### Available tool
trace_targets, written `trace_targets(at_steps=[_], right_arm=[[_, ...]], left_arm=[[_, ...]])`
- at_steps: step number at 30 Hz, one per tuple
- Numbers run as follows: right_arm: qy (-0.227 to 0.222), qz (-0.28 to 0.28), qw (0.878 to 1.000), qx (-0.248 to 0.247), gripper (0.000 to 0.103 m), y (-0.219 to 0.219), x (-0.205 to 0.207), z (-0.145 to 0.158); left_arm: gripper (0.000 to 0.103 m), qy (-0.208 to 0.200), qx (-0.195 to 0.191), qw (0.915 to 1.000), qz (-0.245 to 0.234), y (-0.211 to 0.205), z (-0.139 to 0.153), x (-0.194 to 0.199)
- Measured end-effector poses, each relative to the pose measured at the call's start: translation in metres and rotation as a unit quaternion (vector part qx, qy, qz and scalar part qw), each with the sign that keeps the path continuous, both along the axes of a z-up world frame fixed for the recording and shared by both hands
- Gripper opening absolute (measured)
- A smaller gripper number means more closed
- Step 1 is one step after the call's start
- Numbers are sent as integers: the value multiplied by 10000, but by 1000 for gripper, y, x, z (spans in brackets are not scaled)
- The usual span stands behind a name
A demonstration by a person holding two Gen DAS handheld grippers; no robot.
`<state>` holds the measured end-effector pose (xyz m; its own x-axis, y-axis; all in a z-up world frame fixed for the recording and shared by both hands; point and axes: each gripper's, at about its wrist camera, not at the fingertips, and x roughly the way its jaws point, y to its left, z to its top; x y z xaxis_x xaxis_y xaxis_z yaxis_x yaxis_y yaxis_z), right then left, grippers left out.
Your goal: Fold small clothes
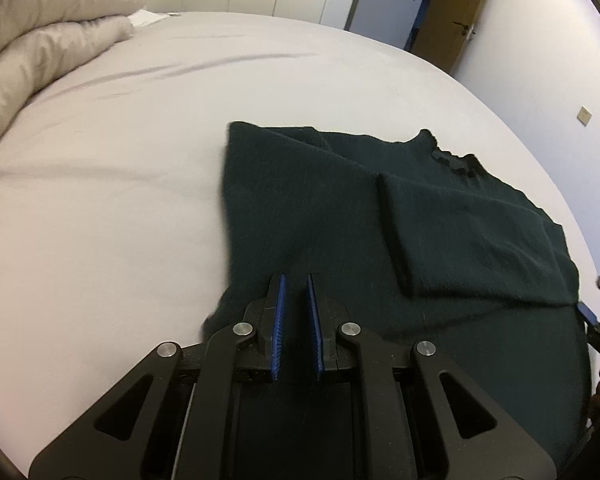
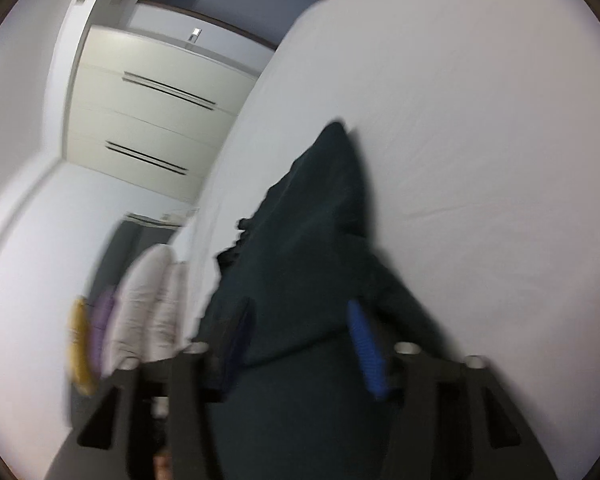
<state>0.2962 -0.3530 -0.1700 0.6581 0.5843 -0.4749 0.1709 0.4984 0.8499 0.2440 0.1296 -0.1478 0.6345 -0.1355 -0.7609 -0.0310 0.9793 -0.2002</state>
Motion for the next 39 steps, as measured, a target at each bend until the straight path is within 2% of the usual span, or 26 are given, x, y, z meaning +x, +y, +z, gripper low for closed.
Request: trace_targets(at_steps=[1,2,3,5,6,7,9,10,13,16,19,23,25,27,28,30,33,35,37,39], right_arm=[[-62,-99,9996,-251,78,-3,-12,10],[-267,-196,9981,-511,79,-6,-28,24],[-521,-215,9954,-771,79,-5,-45,40],[-821,-173,9887,-1239,81,3,-72,65],[-952,-151,9843,-1476,82,9,-84,76],[-1089,-134,9784,-1754,84,16,-97,87],[-1453,-144,9614,-2333,93,31,-128,111],[-1612,-178,9544,-2505,103,36,-140,120],[-2142,-307,9319,-2910,103,48,-179,145],[-2384,-171,9205,-3092,103,61,-202,160],[-2356,67,9196,-3143,103,74,-219,161],[-2416,420,8991,-3627,103,102,-252,149],[-2350,556,8966,-3711,103,110,-262,138],[-2210,606,9007,-3690,103,115,-269,127],[-2107,640,9041,-3661,103,116,-269,122],[-2014,693,9060,-3658,103,119,-268,116],[-1968,681,9063,-3678,103,120,-266,112],[-1879,621,9127,-3576,103,119,-264,110],[-1795,621,9196,-3440,103,118,-263,108],[-1756,645,9200,-3443,103,120,-262,106]], left_arm=[[14,-108,49,9999,16,1,7,-12],[15,-230,171,9996,34,1,14,-26],[20,-299,295,9991,49,1,19,-37],[40,-472,496,9976,54,0,30,-65],[63,-594,525,9968,59,0,36,-79],[76,-796,558,9952,80,1,44,-96],[84,-1148,724,9907,12,-2,60,-130],[86,-1248,853,9884,-106,-4,66,-145],[90,-1504,1275,9795,-418,-16,80,-193],[92,-1690,1675,9675,-850,-34,84,-235],[92,-1698,2244,9488,-1432,-57,73,-275],[92,-1558,2879,9216,-2086,-81,49,-322],[92,-1547,3267,9009,-2401,-91,35,-344],[92,-1551,3798,8698,-2741,-101,18,-364],[92,-1562,4105,8495,-2923,-106,8,-376],[92,-1553,4461,8234,-3145,-108,-7,-386],[92,-1606,5200,7658,-3426,-113,-32,-400],[92,-1643,5588,7298,-3581,-113,-49,-405],[92,-1709,5807,7043,-3710,-111,-62,-411],[92,-1710,5988,6851,-3779,-109,-73,-418]])
